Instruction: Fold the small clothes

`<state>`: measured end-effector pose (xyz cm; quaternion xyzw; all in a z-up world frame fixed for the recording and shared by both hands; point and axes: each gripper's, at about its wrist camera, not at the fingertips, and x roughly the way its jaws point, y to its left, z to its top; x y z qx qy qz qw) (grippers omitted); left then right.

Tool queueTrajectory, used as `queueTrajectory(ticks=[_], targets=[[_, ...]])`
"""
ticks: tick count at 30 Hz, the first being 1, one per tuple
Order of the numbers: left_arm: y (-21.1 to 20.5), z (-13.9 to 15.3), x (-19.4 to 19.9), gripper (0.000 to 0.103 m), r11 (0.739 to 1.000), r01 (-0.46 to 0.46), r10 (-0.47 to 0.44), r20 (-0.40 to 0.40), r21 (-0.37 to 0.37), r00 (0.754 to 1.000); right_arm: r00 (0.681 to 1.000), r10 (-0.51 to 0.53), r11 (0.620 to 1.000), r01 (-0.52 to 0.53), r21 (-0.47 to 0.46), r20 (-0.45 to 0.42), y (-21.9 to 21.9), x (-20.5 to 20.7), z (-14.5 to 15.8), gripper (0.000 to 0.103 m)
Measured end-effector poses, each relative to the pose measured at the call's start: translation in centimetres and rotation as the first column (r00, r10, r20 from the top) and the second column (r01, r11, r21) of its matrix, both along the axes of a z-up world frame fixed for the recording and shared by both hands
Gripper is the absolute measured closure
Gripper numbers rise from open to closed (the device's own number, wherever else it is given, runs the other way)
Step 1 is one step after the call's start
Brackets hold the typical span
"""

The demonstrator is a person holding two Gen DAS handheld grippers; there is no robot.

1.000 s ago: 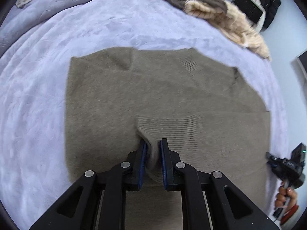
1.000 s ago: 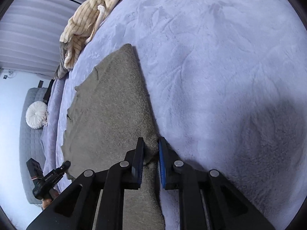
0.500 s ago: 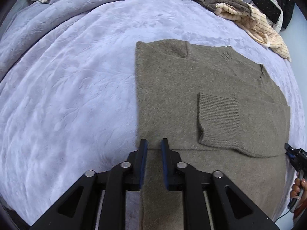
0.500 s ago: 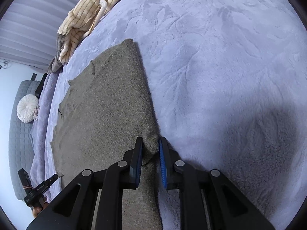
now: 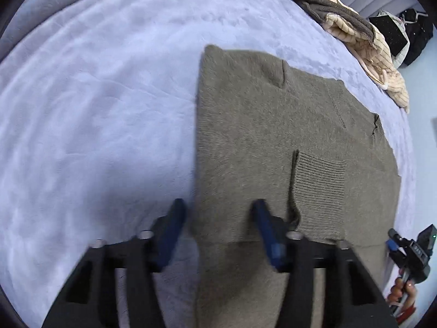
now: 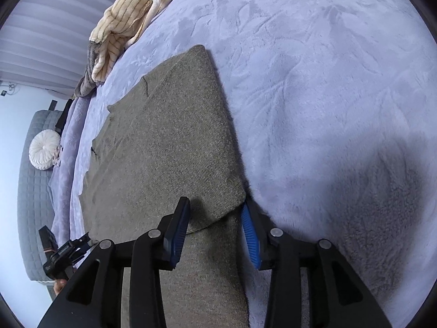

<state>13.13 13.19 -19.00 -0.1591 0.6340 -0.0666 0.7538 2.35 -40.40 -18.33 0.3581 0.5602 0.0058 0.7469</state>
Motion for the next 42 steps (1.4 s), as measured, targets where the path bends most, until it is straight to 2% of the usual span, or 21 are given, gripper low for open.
queueTrajectory(ticks=[1,2,3,6,8,10,14,21,28,32,34,36,37,41,42], targets=[[-0.2,0.0,0.0,0.081,1.0,0.007,-0.007,0.008,-0.003,1.0,1.0,-0.004,1.0,0.004,0.011,-0.002,0.0,0.0,-0.2,0.061],[-0.3,0.3,0.1,0.086,1.0,0.012,-0.012,0.014,-0.004,1.0,1.0,-0.006,1.0,0.006,0.009,-0.015,0.1,0.0,-0.3,0.069],[-0.4,0.9,0.1,0.087,1.0,0.014,-0.014,0.025,0.001,1.0,1.0,-0.002,1.0,0.001,-0.009,-0.031,0.2,0.1,-0.3,0.088],[0.2,2.6,-0.1,0.089,1.0,0.029,-0.03,0.082,0.011,0.996,0.999,0.033,0.999,-0.032,-0.022,0.018,0.3,0.3,1.5,0.089],[0.8,2.0,0.2,0.09,0.999,0.026,-0.027,0.064,0.023,0.998,0.997,0.071,0.996,-0.069,-0.057,0.039,0.4,0.2,2.2,0.089],[1.2,0.6,0.4,0.09,1.0,0.011,-0.012,0.034,0.021,0.999,0.997,0.072,0.994,-0.071,-0.077,0.003,0.2,0.2,1.0,0.09],[0.7,0.6,0.1,0.09,0.998,0.027,-0.03,0.055,0.054,0.998,1.0,0.022,0.999,-0.022,-0.037,-0.013,-0.2,0.0,-0.9,0.089],[0.1,2.3,-1.1,0.09,0.989,0.064,-0.072,0.056,0.131,0.996,0.999,0.021,0.997,-0.024,-0.073,-0.04,0.1,-0.7,0.6,0.085],[-2.1,4.1,-3.5,0.09,0.975,0.135,-0.138,0.006,0.18,0.99,0.996,0.027,0.988,-0.04,-0.15,-0.091,1.8,-2.9,2.8,0.085],[-3.0,5.5,-5.5,0.09,0.965,0.166,-0.166,-0.02,0.2,0.986,0.992,0.052,0.984,-0.071,-0.163,-0.115,3.9,-3.9,4.2,0.085],[-3.5,5.8,-6.4,0.089,0.961,0.177,-0.17,-0.053,0.212,0.984,0.99,0.072,0.981,-0.092,-0.171,-0.12,5.1,-4.3,4.9,0.082],[-3.9,6.2,-7.7,0.089,0.958,0.191,-0.182,-0.062,0.214,0.981,0.989,0.087,0.98,-0.107,-0.169,-0.121,6.3,-4.7,5.5,0.069],[-4.1,6.4,-8.2,0.089,0.955,0.197,-0.187,-0.062,0.22,0.98,0.988,0.094,0.98,-0.113,-0.164,-0.122,6.6,-4.9,5.8,0.066],[-4.6,7.3,-10.3,0.089,0.949,0.211,-0.197,-0.082,0.236,0.977,0.984,0.105,0.98,-0.126,-0.151,-0.142,8.2,-5.7,6.5,0.065],[-4.6,7.5,-10.9,0.068,0.945,0.21,-0.192,-0.094,0.249,0.977,0.983,0.112,0.979,-0.135,-0.155,-0.148,8.7,-6.0,6.7,0.065]])
